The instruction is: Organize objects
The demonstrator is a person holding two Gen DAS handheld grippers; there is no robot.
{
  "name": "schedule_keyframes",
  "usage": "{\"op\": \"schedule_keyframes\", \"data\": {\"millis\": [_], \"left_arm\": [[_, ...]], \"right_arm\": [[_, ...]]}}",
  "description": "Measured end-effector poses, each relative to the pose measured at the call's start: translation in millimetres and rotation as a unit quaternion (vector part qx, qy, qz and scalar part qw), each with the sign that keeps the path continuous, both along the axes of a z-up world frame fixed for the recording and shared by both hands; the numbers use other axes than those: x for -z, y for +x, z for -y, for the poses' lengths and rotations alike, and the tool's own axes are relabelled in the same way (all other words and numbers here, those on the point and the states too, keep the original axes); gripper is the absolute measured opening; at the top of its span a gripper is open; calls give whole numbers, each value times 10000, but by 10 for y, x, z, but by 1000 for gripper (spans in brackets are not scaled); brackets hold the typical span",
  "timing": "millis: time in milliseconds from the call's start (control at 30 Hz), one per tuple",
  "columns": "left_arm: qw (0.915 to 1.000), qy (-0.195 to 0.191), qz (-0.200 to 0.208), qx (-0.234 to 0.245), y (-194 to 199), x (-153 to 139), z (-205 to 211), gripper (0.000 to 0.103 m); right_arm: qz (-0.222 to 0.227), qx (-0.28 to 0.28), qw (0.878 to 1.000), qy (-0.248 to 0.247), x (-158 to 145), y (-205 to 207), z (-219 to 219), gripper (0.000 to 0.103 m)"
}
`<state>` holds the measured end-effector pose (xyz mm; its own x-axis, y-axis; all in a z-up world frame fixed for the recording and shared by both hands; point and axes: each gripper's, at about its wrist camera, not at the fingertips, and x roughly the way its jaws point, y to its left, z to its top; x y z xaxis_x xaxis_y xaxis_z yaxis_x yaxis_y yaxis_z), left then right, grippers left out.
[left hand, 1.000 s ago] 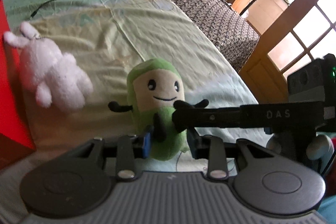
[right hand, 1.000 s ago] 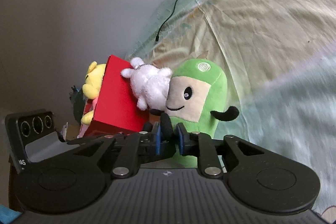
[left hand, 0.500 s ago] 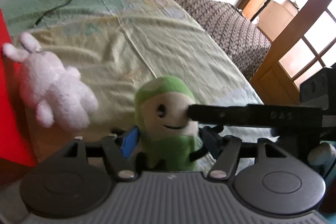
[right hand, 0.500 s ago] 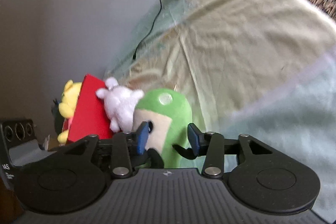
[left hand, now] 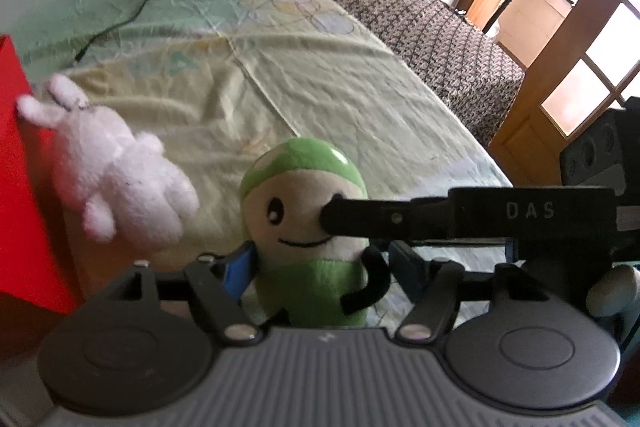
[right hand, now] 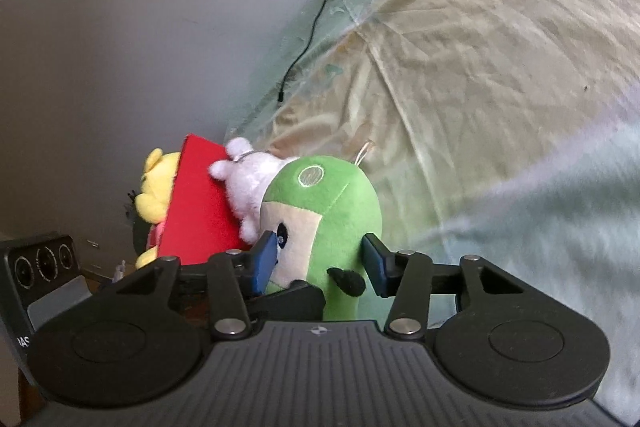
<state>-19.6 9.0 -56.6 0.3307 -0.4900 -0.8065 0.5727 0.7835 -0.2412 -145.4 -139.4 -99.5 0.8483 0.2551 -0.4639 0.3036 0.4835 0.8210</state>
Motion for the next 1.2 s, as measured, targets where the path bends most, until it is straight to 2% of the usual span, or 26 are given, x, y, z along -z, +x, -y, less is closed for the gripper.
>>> {"op": "schedule_keyframes", "data": {"millis": [133,300,533,867,1200], "left_arm": [[9997,-175,151,27,-79,-146,-121,71],[9976,-324,609,40,-213,-404,-327,71],[9913,-647,1127,-205,-337,-765,-819,71],[9788,-884,1719,-682,-433,-1091,-1624,71],[9669,-770,2136,-1164,-362,-1248,-2370,71]], "right_arm": [[204,26,9996,-174,-167,-46,-110,50],[533,43,9978,-384,-406,-5,-277,50],[1000,-178,9916,-796,-790,203,-607,50],[1499,-599,9803,-1138,-1159,678,-1155,50],[1857,-1008,9682,-1339,-1327,1309,-1692,50]]}}
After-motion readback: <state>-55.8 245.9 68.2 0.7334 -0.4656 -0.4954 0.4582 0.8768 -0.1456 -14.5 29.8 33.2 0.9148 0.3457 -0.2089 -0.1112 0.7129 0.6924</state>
